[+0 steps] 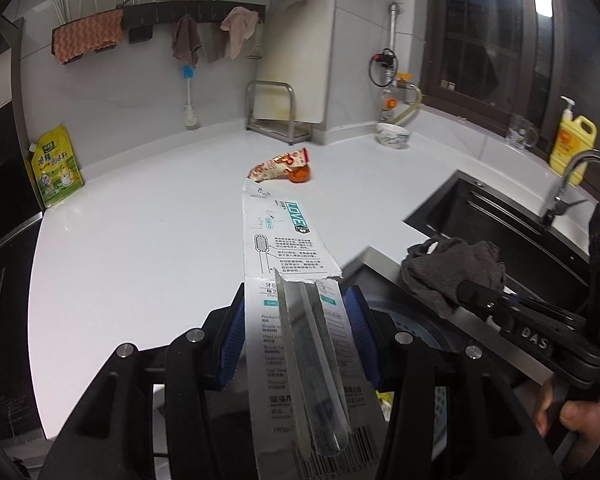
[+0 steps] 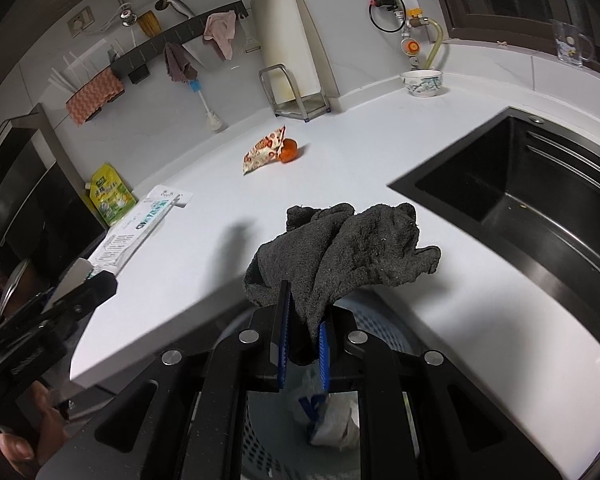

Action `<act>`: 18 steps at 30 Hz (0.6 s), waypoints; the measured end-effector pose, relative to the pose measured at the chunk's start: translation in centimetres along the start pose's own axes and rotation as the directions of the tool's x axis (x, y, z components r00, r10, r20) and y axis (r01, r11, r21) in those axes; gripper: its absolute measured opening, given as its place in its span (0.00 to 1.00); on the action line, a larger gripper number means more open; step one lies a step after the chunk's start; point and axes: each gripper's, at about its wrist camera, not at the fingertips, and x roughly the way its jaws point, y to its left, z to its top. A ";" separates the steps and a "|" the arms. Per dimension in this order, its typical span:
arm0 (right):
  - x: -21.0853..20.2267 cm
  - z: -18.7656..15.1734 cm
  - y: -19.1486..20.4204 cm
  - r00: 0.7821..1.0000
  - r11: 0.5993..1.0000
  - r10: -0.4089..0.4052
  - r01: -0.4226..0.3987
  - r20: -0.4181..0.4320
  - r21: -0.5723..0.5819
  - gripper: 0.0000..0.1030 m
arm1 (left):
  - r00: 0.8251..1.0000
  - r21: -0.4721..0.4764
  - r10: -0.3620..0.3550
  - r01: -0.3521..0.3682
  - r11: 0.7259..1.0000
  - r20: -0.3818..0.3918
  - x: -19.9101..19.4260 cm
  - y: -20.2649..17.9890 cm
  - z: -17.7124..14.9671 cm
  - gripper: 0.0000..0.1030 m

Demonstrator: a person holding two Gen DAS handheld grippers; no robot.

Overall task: Collect trash
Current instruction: 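Carry the toothbrush package and grey cloth over the bin with both grippers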

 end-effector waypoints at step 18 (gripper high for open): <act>-0.2 -8.1 -1.2 0.991 0.999 -0.031 0.034 -0.133 0.018 0.11 | 0.978 0.106 -0.154 0.170 0.980 -0.139 0.1 -4.2 -7.1 0.47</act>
